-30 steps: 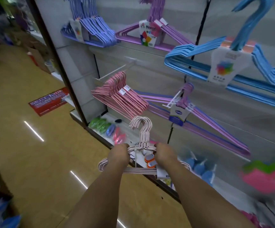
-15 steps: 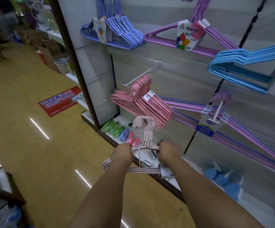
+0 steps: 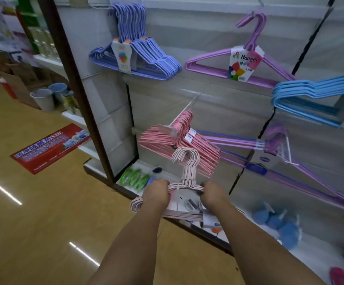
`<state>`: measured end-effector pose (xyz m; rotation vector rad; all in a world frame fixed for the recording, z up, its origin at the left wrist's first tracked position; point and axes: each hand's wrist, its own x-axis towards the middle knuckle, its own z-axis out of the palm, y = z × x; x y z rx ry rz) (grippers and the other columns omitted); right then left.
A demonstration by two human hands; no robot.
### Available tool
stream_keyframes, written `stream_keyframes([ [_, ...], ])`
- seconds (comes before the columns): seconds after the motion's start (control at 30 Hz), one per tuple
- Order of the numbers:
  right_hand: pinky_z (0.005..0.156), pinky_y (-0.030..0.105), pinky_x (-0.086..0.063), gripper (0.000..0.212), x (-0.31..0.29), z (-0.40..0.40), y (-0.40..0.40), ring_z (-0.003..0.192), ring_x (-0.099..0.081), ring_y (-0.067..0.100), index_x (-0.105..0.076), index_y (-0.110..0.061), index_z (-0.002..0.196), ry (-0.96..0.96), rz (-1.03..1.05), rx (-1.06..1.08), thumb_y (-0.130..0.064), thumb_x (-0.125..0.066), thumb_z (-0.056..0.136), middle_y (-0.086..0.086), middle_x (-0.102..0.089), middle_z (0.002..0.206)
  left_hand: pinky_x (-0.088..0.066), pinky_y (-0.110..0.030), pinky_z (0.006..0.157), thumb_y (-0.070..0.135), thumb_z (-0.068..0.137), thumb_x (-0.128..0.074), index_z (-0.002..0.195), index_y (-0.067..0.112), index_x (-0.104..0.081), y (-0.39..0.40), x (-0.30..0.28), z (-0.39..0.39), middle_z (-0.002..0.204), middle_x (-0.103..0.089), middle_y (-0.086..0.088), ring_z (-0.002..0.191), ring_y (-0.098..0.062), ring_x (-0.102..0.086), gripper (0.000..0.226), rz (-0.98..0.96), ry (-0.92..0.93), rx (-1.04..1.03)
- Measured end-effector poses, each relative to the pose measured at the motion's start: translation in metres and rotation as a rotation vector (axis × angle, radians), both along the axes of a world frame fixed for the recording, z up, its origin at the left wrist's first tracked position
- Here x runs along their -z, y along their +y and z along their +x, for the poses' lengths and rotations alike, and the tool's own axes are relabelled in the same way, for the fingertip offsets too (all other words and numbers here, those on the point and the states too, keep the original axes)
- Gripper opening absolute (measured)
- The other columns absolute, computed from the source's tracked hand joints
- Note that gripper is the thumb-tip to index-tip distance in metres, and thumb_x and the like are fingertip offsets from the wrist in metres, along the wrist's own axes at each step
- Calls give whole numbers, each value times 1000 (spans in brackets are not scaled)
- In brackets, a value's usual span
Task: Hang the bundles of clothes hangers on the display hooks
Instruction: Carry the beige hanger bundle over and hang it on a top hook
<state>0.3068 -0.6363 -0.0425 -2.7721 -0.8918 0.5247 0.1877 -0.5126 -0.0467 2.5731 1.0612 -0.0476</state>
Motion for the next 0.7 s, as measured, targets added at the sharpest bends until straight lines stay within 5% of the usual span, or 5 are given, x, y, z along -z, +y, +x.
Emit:
stream_keyframes([
  [0.3, 89, 33, -46, 25, -23, 42, 22, 113, -57, 31, -59, -9, 116, -28, 67, 19, -15, -48, 94, 15, -61, 122, -49, -38, 86, 17, 90, -55, 113, 17, -62, 27, -35, 44, 111, -66, -12, 107, -31, -61, 24, 3, -15, 74],
  [0.7, 74, 30, -46, 23, -119, 61, 16, 102, -63, 24, -64, -21, 104, -258, 192, 225, -37, -58, 87, 3, -68, 108, -47, -32, 88, 24, 88, -52, 119, 30, -59, 43, -118, 86, 116, -66, 0, 110, -23, -61, 32, 151, -255, 222],
])
